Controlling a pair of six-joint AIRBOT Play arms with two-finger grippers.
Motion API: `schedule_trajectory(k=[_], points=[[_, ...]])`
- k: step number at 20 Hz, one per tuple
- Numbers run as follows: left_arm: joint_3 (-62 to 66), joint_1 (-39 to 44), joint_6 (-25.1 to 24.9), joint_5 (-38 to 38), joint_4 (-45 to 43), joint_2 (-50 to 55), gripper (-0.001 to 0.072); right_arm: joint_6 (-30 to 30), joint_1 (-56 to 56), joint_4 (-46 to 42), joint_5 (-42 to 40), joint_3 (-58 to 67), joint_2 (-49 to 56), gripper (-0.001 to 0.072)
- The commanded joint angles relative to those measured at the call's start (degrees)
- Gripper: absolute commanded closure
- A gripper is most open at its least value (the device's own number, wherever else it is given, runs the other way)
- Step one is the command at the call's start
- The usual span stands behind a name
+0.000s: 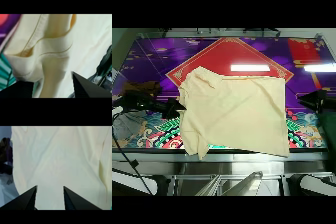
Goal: Fold the shirts.
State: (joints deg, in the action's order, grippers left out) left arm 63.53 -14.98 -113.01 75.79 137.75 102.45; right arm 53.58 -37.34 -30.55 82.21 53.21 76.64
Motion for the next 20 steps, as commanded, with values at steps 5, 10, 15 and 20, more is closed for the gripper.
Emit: schedule_trajectory(k=[5, 10, 15, 20], points=[[2.8, 1.4, 0.0, 6.1, -3.8, 0.6, 0.0693, 22.0, 0.0, -29.2, -1.4, -12.1, -1.3, 0.019], [2.8, -3.0, 0.0, 8.9, -3.7, -1.9, 0.0693, 23.8, 0.1, -31.8, -8.8, -24.7, -1.6, 0.0193], [2.8, -4.3, -0.1, 8.4, -3.7, -3.7, 0.0693, 14.6, 4.0, -21.0, -10.9, -28.4, -1.2, 0.0255], [2.8, -3.8, -0.1, 8.2, -3.2, -3.6, 0.0693, 12.1, 10.9, -16.9, -12.8, -28.4, 2.4, 0.0266]])
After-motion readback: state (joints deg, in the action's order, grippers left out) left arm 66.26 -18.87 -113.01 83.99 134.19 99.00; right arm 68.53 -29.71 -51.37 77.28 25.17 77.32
